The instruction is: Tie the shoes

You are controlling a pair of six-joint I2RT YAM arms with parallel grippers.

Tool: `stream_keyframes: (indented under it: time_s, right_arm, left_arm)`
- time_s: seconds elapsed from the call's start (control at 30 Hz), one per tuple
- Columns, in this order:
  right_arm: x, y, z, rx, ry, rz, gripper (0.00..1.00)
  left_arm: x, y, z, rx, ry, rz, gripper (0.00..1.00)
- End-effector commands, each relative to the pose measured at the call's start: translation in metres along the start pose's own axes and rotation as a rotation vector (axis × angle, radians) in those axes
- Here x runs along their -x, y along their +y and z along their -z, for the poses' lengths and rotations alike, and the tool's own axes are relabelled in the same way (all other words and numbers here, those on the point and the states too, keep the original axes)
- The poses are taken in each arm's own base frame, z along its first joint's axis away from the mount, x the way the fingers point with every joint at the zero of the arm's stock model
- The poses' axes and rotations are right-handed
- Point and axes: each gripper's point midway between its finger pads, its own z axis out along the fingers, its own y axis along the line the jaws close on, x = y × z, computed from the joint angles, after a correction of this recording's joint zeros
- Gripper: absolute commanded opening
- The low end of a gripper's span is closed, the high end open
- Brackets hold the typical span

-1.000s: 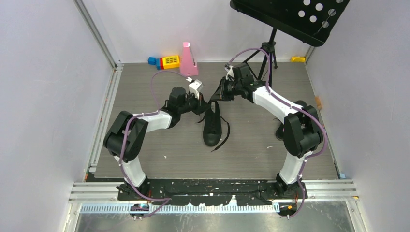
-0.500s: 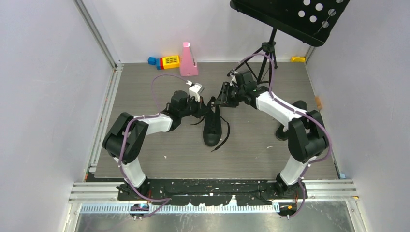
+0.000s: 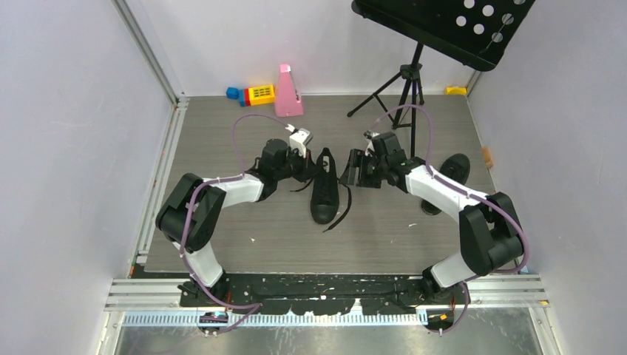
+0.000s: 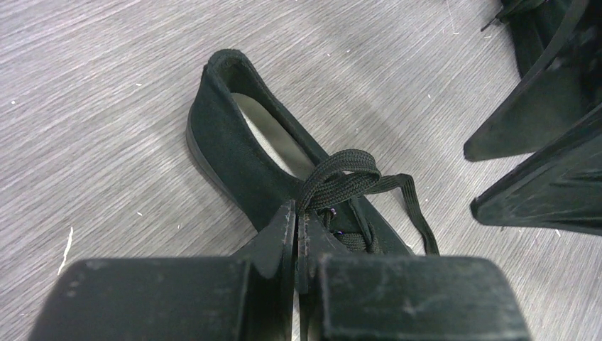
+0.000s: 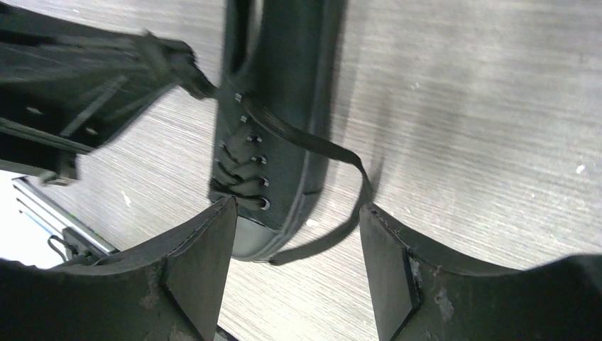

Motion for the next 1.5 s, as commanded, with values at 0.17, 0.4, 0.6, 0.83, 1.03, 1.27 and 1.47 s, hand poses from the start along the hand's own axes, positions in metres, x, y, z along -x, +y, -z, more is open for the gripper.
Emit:
stream_keyframes:
  time_s: [0.17, 0.4, 0.6, 0.83, 1.03, 1.27, 1.47]
  right_arm:
    - [-0.025, -0.031, -0.016, -0.077, 0.013, -0.022, 0.62]
    - [-0.037, -0.041, -0.044, -0.086, 0.047, -0.026, 0.55]
    - [-0.024, -0.046, -0.049, -0.121, -0.003, 0.000, 0.17]
    - [0.013, -0.028, -0.005, -0.110, -0.168, 0.084, 0.00]
    - [0.035, 0.000, 0.011, -0.050, -0.158, 0.158, 0.00]
    - [0.054, 0.026, 0.016, 0.023, -0.142, 0.210, 0.00]
    - [0.069, 0.034, 0.003, 0.005, -0.088, 0.165, 0.01]
  left_arm:
    - [0.029, -0.014, 0.007, -0.038, -0.057, -0.058, 0.00]
    - [0.028, -0.016, 0.006, -0.043, -0.046, -0.066, 0.00]
    - [0.027, -0.018, 0.005, -0.054, -0.039, -0.066, 0.00]
    - [0.026, -0.020, 0.003, -0.058, -0.027, -0.078, 0.00]
    - [0.026, -0.020, 0.003, -0.052, -0.020, -0.088, 0.00]
    - [0.030, -0.018, -0.003, -0.040, -0.012, -0.099, 0.00]
    - [0.032, -0.021, -0.002, -0.040, -0.022, -0.129, 0.00]
